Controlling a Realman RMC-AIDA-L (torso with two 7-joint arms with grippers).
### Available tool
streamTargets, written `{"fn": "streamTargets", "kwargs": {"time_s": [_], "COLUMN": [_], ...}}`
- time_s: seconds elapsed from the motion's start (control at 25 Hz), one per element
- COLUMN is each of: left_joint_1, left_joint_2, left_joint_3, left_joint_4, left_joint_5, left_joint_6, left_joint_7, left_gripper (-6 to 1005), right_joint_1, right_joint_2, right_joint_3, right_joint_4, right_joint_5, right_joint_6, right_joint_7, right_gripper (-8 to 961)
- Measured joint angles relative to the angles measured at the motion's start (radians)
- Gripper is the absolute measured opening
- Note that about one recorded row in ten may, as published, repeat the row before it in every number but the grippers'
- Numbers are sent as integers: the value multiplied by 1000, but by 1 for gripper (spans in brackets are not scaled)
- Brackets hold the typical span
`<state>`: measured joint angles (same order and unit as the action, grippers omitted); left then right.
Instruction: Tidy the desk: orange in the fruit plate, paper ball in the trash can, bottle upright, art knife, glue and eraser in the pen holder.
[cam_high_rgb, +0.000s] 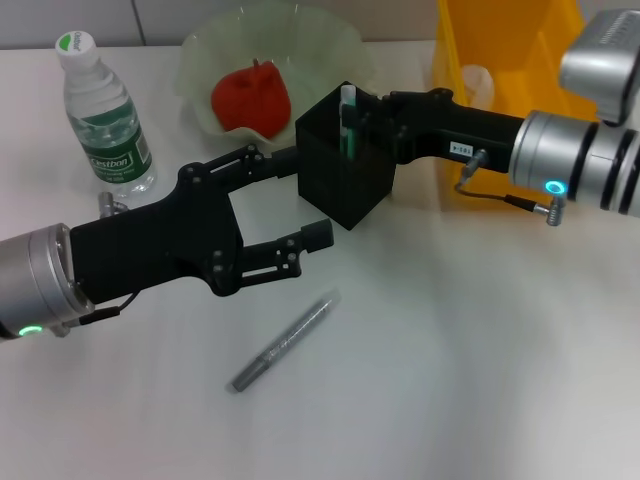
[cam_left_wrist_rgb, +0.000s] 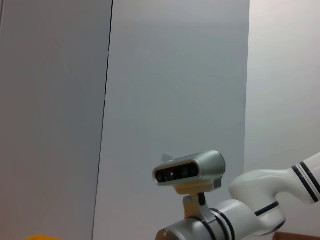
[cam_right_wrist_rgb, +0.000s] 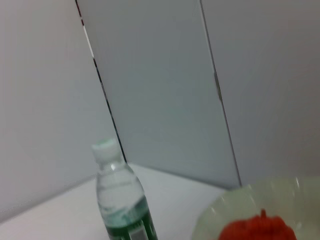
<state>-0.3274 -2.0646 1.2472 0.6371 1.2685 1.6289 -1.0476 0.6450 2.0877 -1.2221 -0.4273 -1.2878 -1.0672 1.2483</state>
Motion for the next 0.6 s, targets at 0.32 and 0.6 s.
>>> {"fn": "streamTargets", "kwargs": {"time_s": [0.32, 0.6], "left_joint_1": [16, 23], "left_joint_2": [7, 12], "left_joint_3": [-53, -78], "left_joint_4": [7, 5], "left_joint_5": [-3, -2], "left_joint_6": [31, 50], "left_joint_7": [-1, -13], "left_gripper": [775, 774], "right_joint_1": [-129, -244], "right_joint_2": [-4, 0], "right_joint_3": [4, 21], "right_joint_4": [-57, -48], "right_joint_5": [80, 118], "right_joint_6": [-177, -315], "right_joint_7": [-107, -303], "right_gripper": [266, 291]}}
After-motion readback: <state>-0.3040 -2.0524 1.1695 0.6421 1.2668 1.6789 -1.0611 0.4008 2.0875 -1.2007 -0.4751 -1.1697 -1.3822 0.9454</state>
